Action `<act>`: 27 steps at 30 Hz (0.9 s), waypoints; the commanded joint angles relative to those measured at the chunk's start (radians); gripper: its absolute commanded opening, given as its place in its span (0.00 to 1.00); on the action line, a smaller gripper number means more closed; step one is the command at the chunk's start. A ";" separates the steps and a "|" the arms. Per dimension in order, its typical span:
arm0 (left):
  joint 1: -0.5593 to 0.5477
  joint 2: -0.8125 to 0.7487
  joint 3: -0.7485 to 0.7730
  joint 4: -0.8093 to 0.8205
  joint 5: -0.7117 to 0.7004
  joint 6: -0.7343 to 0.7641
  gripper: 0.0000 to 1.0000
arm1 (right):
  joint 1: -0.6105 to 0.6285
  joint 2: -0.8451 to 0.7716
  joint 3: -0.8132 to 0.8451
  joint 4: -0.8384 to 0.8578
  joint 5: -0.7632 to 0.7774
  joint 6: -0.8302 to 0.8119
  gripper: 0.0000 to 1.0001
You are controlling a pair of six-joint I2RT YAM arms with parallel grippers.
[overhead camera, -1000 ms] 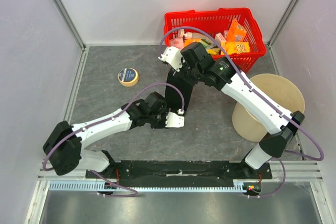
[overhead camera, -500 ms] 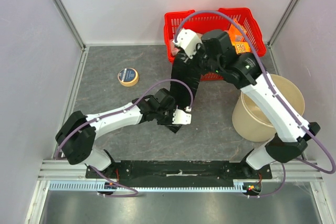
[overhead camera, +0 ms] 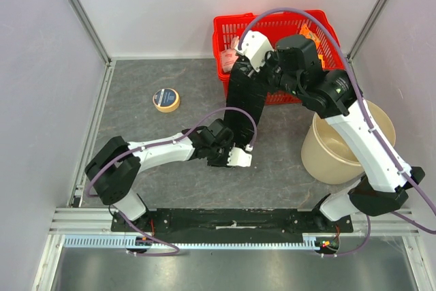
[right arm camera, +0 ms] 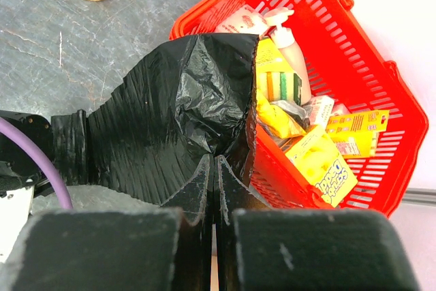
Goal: Put the trash bags into the trash bin
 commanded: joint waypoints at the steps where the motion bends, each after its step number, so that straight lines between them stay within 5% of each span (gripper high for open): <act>1: -0.013 0.023 0.042 0.066 0.030 0.043 0.45 | -0.009 -0.032 0.038 -0.002 0.011 -0.010 0.00; 27: -0.016 -0.034 0.099 0.136 0.016 0.074 0.44 | -0.073 -0.103 0.126 0.003 0.036 -0.036 0.00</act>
